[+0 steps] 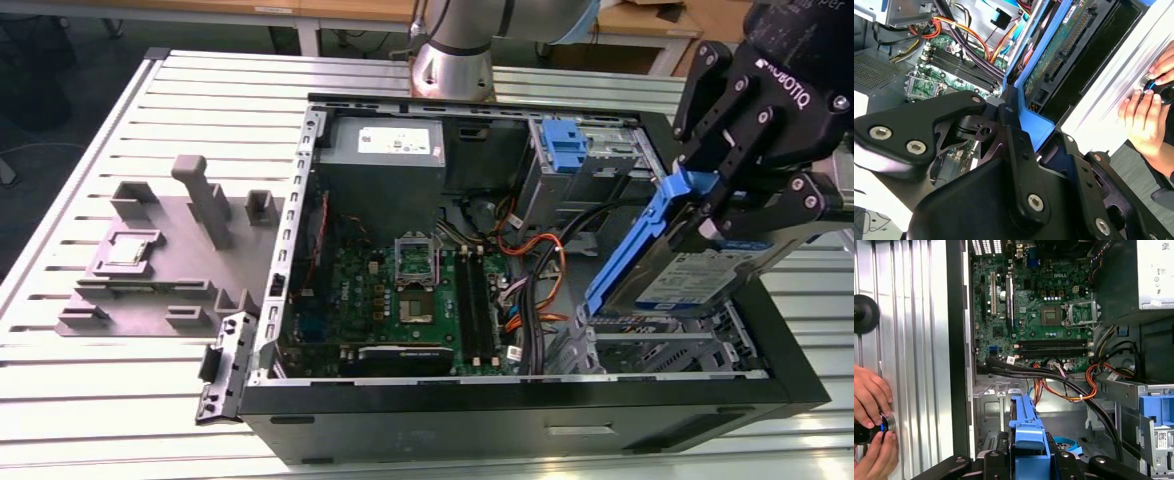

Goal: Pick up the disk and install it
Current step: 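Insert the disk into the insertion slot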

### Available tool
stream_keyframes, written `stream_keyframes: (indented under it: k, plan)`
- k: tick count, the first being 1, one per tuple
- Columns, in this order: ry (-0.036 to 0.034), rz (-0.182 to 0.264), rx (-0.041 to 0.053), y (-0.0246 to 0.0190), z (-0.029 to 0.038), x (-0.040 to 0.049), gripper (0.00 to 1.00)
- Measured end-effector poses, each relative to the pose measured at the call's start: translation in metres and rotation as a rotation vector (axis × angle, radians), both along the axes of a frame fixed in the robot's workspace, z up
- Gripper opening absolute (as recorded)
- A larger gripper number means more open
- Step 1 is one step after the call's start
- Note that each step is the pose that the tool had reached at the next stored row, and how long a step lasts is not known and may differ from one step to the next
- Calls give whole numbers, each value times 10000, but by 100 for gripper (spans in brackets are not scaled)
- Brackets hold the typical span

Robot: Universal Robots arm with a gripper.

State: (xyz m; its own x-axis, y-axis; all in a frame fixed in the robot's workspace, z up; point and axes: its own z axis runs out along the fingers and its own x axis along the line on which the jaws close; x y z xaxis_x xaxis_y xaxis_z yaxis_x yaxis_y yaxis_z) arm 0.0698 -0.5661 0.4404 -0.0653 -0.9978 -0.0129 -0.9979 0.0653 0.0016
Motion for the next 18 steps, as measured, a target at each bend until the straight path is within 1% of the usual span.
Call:
stream_keyframes:
  k: [13,14,18]
  plan:
    - [1,9,-1,-34,-47,10,37]
    - [0,10,0,-42,-125,29,37]
    - [0,10,-1,-42,-127,29,37]
